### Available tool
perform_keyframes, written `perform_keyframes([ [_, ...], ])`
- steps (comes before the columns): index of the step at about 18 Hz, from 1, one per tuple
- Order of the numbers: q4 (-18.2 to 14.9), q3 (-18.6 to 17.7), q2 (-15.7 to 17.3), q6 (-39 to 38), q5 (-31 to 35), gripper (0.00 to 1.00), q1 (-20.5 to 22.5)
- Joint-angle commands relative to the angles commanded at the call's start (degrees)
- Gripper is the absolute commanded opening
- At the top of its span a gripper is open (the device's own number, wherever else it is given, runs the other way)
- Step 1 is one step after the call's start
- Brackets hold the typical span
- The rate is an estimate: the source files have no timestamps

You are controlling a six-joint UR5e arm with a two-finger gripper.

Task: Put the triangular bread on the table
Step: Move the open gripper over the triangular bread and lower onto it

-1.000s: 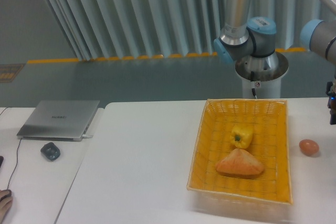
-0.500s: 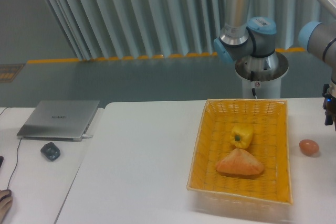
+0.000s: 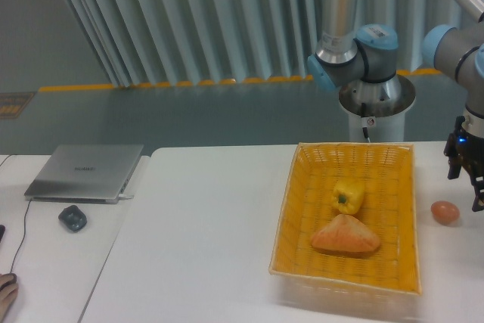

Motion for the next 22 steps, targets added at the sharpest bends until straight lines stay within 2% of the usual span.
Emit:
perform_keyframes([
  [3, 0.5, 0.1, 0.4, -9.7, -0.1, 1.00, -5.4],
  [9, 0.8, 0.8, 0.2, -19.0, -0.1, 1.00, -10.8],
  [15, 5.6, 0.8, -1.7, -31.6, 0.3, 1.00, -17.1],
  [18, 7.1, 0.6, -2.6, -34.6, 0.7, 1.00, -18.5],
  [22, 9.3, 0.5, -4.9, -36.8, 5.0, 1.00, -20.5],
])
